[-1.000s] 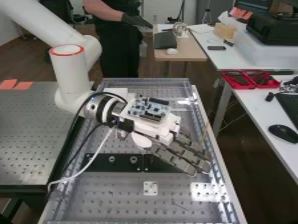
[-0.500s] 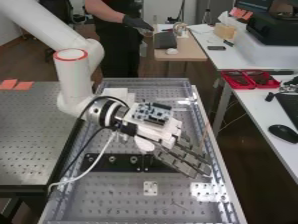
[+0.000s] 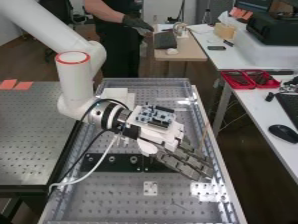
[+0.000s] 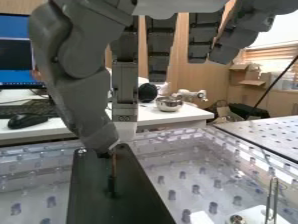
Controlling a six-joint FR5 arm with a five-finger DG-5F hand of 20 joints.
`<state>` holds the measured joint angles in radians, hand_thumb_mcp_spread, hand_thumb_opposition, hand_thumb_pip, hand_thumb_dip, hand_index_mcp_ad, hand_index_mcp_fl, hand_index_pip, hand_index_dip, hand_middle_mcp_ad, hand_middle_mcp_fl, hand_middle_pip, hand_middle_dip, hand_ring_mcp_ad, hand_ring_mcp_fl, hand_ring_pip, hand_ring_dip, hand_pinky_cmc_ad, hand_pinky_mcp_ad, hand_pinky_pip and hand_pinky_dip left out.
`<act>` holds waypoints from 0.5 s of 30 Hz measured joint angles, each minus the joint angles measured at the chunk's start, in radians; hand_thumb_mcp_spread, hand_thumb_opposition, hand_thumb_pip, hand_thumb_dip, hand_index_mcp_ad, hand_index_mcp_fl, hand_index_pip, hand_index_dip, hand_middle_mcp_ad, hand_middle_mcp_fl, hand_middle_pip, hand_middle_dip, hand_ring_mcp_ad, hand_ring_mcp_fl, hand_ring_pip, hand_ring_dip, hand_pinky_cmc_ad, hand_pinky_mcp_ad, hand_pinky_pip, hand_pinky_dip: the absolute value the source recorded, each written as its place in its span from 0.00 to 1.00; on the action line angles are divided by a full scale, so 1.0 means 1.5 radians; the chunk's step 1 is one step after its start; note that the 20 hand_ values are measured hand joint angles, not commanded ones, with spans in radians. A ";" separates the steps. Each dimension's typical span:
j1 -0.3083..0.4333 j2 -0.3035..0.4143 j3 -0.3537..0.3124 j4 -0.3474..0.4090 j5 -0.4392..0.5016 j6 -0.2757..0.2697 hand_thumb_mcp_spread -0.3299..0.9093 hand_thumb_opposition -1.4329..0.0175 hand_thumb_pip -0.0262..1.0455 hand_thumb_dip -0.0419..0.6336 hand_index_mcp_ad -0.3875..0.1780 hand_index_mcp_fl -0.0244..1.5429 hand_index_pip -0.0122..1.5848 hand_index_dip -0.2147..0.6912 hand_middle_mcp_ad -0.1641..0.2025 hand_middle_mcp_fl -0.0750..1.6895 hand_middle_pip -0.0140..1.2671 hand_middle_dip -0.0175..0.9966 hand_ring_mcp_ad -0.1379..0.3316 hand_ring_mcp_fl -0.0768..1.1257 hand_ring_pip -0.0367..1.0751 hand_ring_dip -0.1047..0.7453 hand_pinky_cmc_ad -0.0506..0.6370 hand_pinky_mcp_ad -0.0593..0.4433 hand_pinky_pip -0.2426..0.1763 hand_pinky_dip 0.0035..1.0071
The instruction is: Grab the drill bit and place it in the clear container
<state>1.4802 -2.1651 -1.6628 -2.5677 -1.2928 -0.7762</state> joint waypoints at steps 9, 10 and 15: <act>-0.003 0.001 0.002 -0.008 -0.013 -0.010 0.70 0.39 0.52 0.50 0.53 0.39 0.60 0.67 0.54 0.16 0.11 0.22 0.67 0.09 0.12 0.14 0.51 0.39 0.43 0.14; -0.003 0.001 0.002 -0.008 -0.014 -0.011 0.70 0.39 0.52 0.50 0.53 0.39 0.60 0.67 0.54 0.16 0.11 0.22 0.67 0.10 0.12 0.14 0.51 0.39 0.43 0.14; -0.004 0.000 0.003 -0.009 -0.021 -0.017 0.70 0.38 0.52 0.50 0.50 0.43 0.64 0.67 0.53 0.17 0.11 0.22 0.67 0.10 0.12 0.14 0.51 0.39 0.43 0.14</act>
<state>1.4743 -2.1644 -1.6576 -2.5811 -1.3241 -0.8016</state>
